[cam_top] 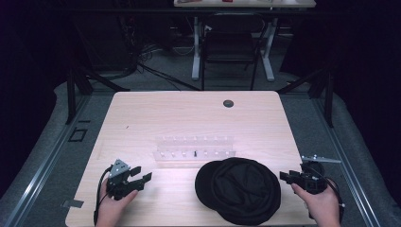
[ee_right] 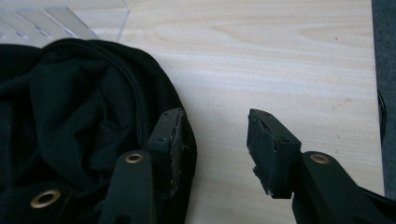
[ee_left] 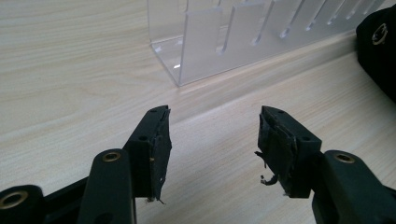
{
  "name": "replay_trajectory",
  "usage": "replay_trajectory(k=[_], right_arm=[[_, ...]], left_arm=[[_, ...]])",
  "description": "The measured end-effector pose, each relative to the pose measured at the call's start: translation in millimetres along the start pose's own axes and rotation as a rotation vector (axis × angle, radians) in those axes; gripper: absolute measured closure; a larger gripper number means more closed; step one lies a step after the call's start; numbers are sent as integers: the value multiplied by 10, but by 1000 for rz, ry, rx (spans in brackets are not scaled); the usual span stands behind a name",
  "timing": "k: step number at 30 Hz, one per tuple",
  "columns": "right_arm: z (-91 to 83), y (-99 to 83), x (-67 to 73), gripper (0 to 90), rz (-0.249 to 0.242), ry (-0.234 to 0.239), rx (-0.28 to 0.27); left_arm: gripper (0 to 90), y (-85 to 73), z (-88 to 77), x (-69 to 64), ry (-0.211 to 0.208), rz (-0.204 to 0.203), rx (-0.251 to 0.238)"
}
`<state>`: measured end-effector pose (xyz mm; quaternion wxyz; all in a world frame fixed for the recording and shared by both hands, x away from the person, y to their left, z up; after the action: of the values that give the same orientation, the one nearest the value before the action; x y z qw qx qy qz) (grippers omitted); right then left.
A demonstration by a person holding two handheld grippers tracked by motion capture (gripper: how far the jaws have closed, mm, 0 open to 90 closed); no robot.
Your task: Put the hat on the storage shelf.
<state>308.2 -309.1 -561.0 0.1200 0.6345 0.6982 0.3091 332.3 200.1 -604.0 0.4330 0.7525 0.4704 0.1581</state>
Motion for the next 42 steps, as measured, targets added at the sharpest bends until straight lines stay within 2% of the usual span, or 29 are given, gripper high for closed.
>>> replay_trajectory(k=[4,5,9,12,16,22,25,27,28,29,35,42], right_arm=[[-17,32,41,555,-6,0,60],[-22,39,54,555,1,1,72],[-41,57,85,572,10,5,125],[-55,83,109,580,-2,8,141],[-84,123,140,626,19,23,150],[-130,167,158,646,41,32,178],[-124,158,159,650,59,39,202],[-105,138,146,658,65,29,219],[-108,123,126,659,59,10,242],[-84,110,135,665,75,26,238],[-25,24,124,682,92,21,287],[29,-64,144,703,135,42,347]], left_arm=[[441,-7,-8,12,0,-17,3],[441,-2,-4,11,0,-18,-9],[440,-2,-2,4,-3,-11,-4],[440,-3,-1,-5,-4,-6,-1],[440,-5,-1,-6,-3,-7,0],[440,-4,1,-10,-1,-7,-3],[440,-5,1,-11,-3,-5,-1],[440,-5,4,-12,-1,-5,-4],[440,-6,1,-12,-2,-4,0],[440,-6,1,-13,-2,-5,-1],[440,-10,5,-13,-4,-3,5],[440,-12,13,-22,-2,0,5]])
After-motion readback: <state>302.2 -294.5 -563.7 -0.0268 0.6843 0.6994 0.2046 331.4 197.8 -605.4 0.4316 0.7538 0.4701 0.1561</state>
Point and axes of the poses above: each handheld gripper's, and its own axes: z roughly forward along the jaws, y roughly out of its top, x roughly to its left, the point moved 7 cm from there along z, roughly forward along the jaws, and after that the axes turned 1 degree about -z, right-handed, at the moved point
